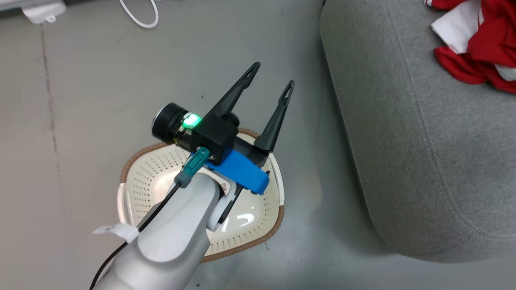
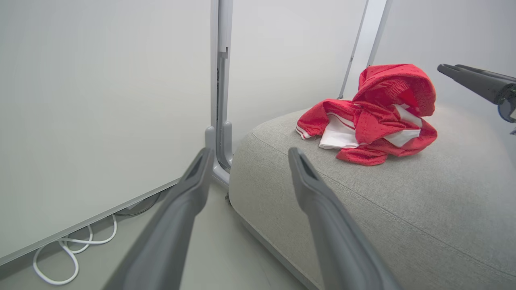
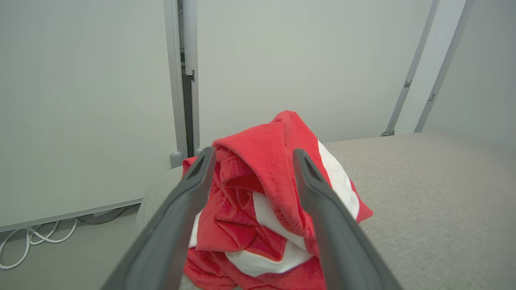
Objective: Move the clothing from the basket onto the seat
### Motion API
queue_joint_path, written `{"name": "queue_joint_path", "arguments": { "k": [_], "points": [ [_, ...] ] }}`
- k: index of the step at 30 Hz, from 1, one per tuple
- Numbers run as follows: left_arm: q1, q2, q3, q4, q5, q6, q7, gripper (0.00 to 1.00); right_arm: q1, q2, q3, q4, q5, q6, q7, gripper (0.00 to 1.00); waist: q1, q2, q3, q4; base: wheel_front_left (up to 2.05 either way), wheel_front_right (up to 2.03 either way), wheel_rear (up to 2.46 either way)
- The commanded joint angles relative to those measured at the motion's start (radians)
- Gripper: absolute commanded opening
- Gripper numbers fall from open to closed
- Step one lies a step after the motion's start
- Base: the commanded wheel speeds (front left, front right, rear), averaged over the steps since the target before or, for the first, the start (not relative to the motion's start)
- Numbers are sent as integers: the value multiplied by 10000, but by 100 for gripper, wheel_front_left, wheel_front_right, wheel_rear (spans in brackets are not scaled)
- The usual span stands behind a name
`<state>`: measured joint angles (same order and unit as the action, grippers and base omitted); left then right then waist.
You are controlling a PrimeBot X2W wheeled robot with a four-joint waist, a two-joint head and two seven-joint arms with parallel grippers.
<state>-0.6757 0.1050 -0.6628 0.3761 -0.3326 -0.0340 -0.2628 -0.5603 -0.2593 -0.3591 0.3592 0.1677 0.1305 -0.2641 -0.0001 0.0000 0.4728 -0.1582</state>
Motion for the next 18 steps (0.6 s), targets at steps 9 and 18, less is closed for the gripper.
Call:
{"name": "queue_joint_path", "arguments": {
  "k": [9,18],
  "points": [
    [1353,116,1376,-583,287,113,-25,100,1348,701,1095,-1249,87,5,-3,100,1,0,-1302,517,0,0,0],
    [2767,-17,3135,-1062,704,109,-26,100,2383,1250,2207,-2037,55,5,-3,100,1,0,-2262,1142,0,0,0]
  ]
}}
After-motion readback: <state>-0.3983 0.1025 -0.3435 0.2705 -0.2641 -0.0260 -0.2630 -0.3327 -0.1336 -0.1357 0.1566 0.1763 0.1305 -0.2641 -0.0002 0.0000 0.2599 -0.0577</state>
